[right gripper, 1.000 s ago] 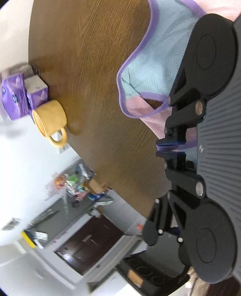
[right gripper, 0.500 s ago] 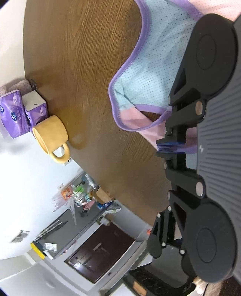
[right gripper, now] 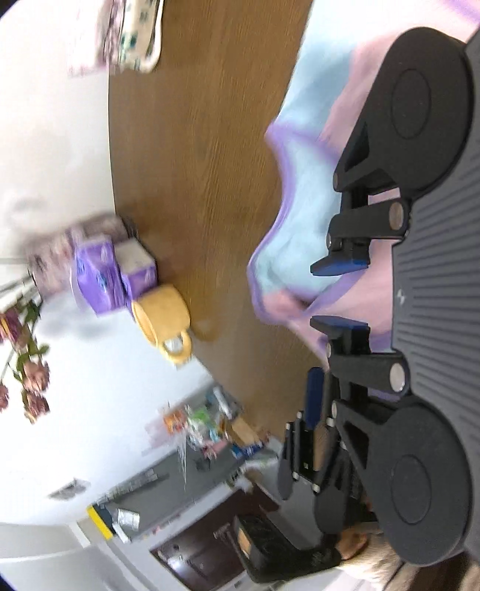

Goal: Fold clothes
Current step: 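Fold the held edge over with the right gripper and release it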

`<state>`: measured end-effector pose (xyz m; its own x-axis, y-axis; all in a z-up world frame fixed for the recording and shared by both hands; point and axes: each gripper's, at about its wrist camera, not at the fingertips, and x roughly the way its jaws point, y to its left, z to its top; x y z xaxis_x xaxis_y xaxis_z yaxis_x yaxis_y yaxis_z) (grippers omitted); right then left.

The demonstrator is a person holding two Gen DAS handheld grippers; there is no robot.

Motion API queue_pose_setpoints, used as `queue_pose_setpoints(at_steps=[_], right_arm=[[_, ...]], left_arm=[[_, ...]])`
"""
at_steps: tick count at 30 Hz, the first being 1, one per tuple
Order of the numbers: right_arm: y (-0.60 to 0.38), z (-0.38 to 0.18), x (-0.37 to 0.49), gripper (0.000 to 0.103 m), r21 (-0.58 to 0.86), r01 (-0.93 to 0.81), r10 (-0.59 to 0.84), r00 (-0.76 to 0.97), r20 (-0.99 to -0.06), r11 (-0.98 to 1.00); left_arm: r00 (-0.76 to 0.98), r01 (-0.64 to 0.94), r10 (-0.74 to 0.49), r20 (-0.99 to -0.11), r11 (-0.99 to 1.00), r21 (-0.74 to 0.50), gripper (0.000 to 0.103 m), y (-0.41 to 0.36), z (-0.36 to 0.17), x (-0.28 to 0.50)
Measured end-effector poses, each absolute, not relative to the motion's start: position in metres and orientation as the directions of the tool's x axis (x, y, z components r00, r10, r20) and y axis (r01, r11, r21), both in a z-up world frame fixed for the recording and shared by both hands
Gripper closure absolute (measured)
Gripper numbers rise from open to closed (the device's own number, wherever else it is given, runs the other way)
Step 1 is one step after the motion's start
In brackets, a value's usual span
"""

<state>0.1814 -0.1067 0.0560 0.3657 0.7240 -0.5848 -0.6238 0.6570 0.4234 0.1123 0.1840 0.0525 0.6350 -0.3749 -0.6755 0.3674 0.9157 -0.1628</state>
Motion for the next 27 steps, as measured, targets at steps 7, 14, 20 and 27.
queue_pose_setpoints(at_steps=[7, 14, 20, 27], right_arm=[[-0.154, 0.048, 0.14, 0.077, 0.257, -0.594, 0.592, 0.481, -0.646, 0.763], [-0.181, 0.04, 0.109, 0.077, 0.162, -0.575, 0.516, 0.532, -0.672, 0.802], [-0.21, 0.038, 0.095, 0.073, 0.176, -0.514, 0.492, 0.582, -0.647, 0.84], [-0.25, 0.031, 0.076, 0.072, 0.18, -0.477, 0.478, 0.632, -0.61, 0.86]], left_arm=[[0.609, 0.383, -0.363, -0.705, 0.913, -0.14, 0.1, 0.173, 0.04, 0.132], [0.66, 0.308, -0.306, -0.686, 0.943, -0.125, 0.09, 0.172, 0.046, 0.126], [0.682, 0.351, -0.342, -0.646, 0.929, -0.12, 0.077, 0.14, 0.056, 0.115], [0.621, 0.486, -0.453, -0.639, 0.863, -0.139, 0.076, 0.073, 0.056, 0.111]])
